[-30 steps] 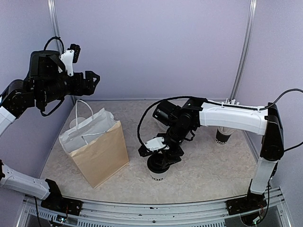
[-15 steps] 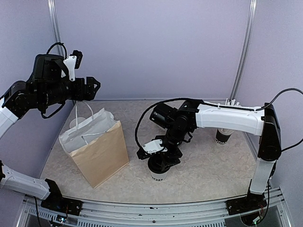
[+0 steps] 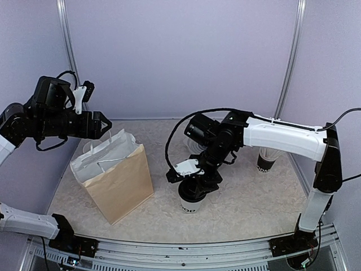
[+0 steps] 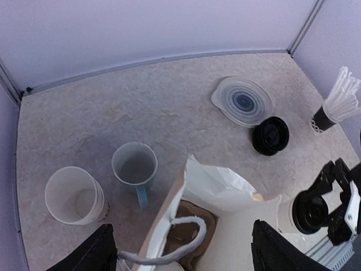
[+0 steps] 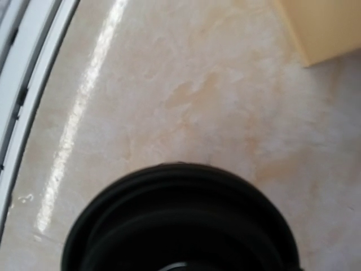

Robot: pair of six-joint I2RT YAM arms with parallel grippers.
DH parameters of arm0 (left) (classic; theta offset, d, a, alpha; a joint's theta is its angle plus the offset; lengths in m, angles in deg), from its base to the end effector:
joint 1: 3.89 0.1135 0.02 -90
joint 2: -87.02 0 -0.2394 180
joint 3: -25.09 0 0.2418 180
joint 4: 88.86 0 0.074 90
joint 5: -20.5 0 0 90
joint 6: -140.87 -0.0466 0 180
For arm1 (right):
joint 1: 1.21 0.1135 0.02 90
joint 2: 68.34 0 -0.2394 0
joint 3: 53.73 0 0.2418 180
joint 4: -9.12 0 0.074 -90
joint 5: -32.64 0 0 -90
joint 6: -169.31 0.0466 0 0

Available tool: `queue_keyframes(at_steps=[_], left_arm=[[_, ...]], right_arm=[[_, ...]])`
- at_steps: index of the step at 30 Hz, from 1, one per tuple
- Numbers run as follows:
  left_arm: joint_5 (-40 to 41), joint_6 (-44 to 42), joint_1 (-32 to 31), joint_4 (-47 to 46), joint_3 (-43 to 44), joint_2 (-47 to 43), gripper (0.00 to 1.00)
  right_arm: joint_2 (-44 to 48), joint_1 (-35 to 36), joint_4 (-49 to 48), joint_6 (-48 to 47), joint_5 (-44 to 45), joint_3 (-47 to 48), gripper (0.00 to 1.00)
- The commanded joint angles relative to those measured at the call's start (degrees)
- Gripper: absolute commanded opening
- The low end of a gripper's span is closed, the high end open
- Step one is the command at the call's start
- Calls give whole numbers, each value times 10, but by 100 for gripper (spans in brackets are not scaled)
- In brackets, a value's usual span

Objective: Pack the takeout coffee

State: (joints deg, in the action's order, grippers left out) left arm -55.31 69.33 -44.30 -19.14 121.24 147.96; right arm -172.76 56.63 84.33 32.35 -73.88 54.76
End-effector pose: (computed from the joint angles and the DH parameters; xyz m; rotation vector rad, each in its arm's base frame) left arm 0.1593 -0.1206 0.3947 0.2731 2.1530 -0.3251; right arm 0.1800 0.3111 0.2502 -2.2660 1.6596 0.4500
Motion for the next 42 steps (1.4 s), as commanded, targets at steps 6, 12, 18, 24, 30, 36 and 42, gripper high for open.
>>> queue_keyframes(at_steps=[6,12,18,24,30,36,42], left_arm=[[-45,34,3,59,-51,-65,80],[-55,3,3,60,-69,-22,72],[-74,-34,9,52,-56,-5,54],[-80,-51,11,53,-43,48,36],[-93,-69,11,37,-19,78,16],[-138,-87,10,10,17,97,0],[-205,-97,-2,-38,33,119,0]], right_arm=[[71,-69,11,14,-48,25,61],[92,-89,2,25,-59,55,58],[82,-131,-5,-7,-90,103,54],[44,-139,26,-60,-79,238,55],[25,-139,30,-61,-90,323,56],[41,-137,18,-57,-86,306,56],[45,-107,31,-50,-73,351,54]])
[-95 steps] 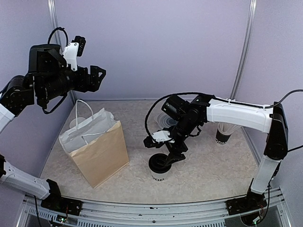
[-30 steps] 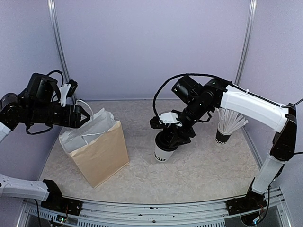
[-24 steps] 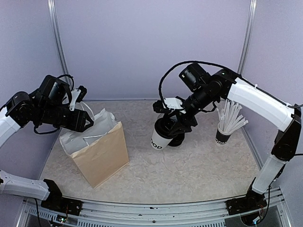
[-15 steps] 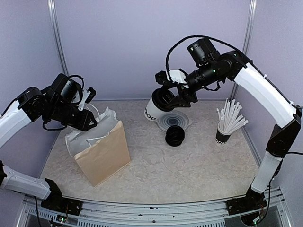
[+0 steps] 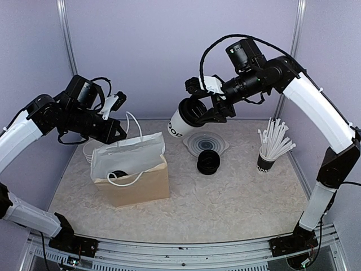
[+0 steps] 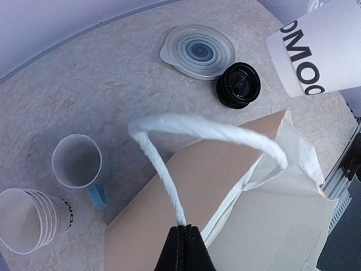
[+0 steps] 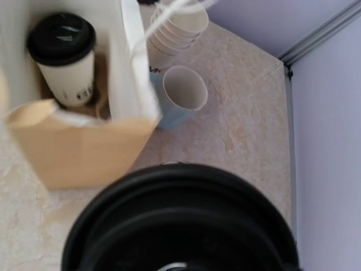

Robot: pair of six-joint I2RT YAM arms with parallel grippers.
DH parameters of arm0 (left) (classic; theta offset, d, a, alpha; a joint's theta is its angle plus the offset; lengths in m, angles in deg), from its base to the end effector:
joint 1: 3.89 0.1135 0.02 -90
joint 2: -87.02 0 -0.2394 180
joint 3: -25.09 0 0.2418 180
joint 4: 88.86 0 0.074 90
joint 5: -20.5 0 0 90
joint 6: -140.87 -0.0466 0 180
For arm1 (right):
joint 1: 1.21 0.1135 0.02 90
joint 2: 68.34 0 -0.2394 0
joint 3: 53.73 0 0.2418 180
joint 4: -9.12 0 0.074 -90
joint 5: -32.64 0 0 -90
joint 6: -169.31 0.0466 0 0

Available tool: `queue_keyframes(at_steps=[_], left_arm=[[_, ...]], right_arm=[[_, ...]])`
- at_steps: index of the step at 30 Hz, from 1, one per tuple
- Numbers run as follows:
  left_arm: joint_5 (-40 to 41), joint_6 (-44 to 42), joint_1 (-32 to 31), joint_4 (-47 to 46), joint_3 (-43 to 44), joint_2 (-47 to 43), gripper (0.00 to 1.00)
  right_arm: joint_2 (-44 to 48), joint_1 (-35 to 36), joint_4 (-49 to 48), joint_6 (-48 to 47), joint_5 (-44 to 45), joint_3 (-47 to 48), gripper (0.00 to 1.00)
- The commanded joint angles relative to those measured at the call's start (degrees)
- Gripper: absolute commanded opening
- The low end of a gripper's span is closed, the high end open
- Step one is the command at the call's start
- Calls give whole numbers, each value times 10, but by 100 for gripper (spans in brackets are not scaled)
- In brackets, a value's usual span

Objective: Pack the takeout coffee

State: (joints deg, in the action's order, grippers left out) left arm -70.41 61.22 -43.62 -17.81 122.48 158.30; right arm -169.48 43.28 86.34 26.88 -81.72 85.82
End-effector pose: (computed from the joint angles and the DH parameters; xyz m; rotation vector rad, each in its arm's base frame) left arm 0.1884 -0.1576 0.3615 0.6161 2.3190 -0.4385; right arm 0.2337 0.2565 0.4256 -1.7935 1.2858 0.3999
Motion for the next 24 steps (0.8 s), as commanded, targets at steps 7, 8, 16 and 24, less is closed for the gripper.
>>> queue_keyframes(at_steps=[7,8,16,24], left_arm=[[-58,-9,-49,-80,48,65,0],[-59,-4,-53,-81,52,70,0],[-56,62,-54,-111,67,80,0],[-70,77,-65,-135,61,82,0]], right_arm=[[17,110,24,7,70,86,52],[19,123,24,7,84,87,52],[48,211,39,2,164,68,52],[66,227,7,-4,251,-44,50]])
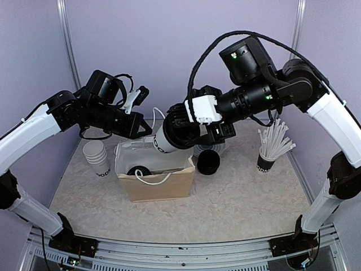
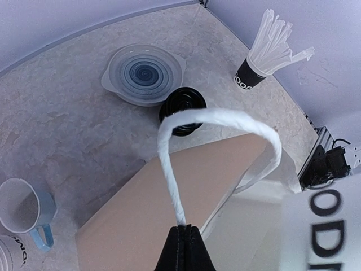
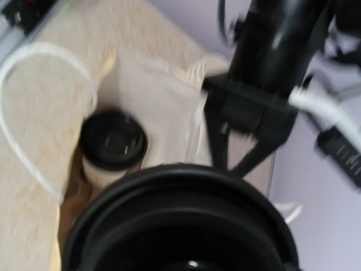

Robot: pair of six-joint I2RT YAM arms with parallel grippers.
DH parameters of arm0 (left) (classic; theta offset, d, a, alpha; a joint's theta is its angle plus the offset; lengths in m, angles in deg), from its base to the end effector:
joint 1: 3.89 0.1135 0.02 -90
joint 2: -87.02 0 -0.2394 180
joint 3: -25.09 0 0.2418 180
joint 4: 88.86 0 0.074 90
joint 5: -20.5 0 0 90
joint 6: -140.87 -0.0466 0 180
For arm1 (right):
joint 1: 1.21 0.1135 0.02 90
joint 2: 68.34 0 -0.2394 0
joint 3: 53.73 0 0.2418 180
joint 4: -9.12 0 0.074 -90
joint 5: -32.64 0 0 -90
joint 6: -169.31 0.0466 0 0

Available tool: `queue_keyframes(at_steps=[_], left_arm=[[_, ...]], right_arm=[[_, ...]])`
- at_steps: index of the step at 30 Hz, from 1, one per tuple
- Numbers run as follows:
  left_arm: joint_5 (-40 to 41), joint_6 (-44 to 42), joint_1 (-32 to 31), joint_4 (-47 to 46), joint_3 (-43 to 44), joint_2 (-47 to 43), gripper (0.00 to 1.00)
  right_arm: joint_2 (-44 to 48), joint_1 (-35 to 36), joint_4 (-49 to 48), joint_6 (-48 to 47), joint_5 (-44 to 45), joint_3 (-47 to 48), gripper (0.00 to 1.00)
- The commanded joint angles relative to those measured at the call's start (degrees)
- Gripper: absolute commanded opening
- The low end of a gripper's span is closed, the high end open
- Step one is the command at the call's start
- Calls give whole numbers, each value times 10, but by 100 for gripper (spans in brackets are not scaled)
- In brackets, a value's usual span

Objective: Pack the takeout coffee

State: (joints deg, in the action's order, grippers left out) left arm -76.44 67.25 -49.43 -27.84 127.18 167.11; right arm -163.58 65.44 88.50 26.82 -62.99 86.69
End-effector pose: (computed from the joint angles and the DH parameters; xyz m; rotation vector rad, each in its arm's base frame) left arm 0.2036 -0.2155 0.3642 0.6559 2.2523 -0.6970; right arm 0.1194 0.2881 0.4558 -1.9034 1.0524 0.2480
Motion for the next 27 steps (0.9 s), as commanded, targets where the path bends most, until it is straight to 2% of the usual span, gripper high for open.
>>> queue_keyframes(at_steps=[1,13,27], left_arm=[[-11,16,-7,-35,14,-6,0],[-25,41,-33,-104,-25,-17,0],[-28,-8,-30,-116,-45,-17,0]], right_arm=[[6,6,-21,-3,79,-64,50],[-47,15,-20,30,148,-78,47],[-39,16,-29,26,146,-147,43]])
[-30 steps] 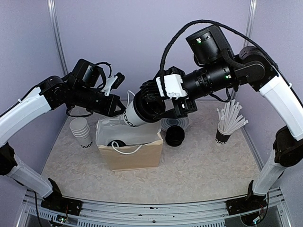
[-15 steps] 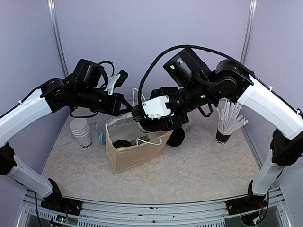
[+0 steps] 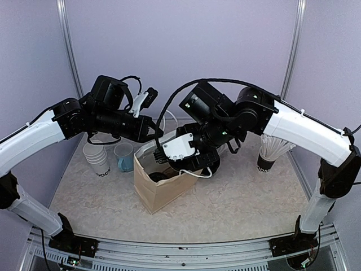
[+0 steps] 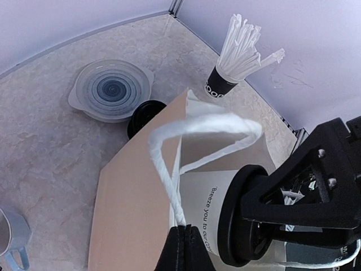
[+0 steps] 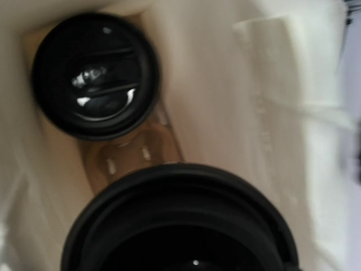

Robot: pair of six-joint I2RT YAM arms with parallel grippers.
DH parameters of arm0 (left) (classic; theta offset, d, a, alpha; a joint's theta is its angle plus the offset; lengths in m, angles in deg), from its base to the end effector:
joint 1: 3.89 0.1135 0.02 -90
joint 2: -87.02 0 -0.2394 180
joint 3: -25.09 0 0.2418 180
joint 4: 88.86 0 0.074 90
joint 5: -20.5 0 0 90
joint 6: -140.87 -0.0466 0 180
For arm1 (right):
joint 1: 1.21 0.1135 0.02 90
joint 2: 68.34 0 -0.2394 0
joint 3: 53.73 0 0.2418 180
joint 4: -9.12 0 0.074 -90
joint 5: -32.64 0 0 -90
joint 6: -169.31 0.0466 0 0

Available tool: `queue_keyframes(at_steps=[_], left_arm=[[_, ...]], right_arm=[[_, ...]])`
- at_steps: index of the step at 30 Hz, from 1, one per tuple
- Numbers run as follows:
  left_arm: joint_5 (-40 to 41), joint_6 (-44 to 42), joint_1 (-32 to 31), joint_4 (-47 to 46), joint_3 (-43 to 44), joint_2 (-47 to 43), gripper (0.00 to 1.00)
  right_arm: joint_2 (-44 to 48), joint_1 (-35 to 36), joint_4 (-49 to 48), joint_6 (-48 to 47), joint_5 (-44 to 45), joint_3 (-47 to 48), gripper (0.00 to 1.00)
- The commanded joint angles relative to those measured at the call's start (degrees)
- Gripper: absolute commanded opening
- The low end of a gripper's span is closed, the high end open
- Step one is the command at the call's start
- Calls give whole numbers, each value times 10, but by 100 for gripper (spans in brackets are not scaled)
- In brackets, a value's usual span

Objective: Pack the takeout coffee

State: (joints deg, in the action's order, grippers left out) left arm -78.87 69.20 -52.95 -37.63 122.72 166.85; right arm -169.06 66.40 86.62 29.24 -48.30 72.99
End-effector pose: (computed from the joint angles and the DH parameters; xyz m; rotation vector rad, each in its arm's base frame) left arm 0.1961 -0.2377 0.3570 0.6980 2.1624 -0.8325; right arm 0.1426 0.3269 0.3608 -2.0649 1.3280 -0.0615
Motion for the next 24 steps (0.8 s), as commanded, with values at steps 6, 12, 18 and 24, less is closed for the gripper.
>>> queue_keyframes(at_steps=[6,12,18,24], left_arm=[[11,-53,22,-16,8,-16,0],[10,-54,31,-24,17,-9,1],[17,-64,-1,28,67,-4,35],[40,-81,-45,16,83,-65,60]], right_arm=[[28,5,-10,-14,-23,-8,43],[27,5,0,-4,-46,-38,42],[33,5,-10,4,-35,-45,42],[46,5,-22,3,-30,-69,42]])
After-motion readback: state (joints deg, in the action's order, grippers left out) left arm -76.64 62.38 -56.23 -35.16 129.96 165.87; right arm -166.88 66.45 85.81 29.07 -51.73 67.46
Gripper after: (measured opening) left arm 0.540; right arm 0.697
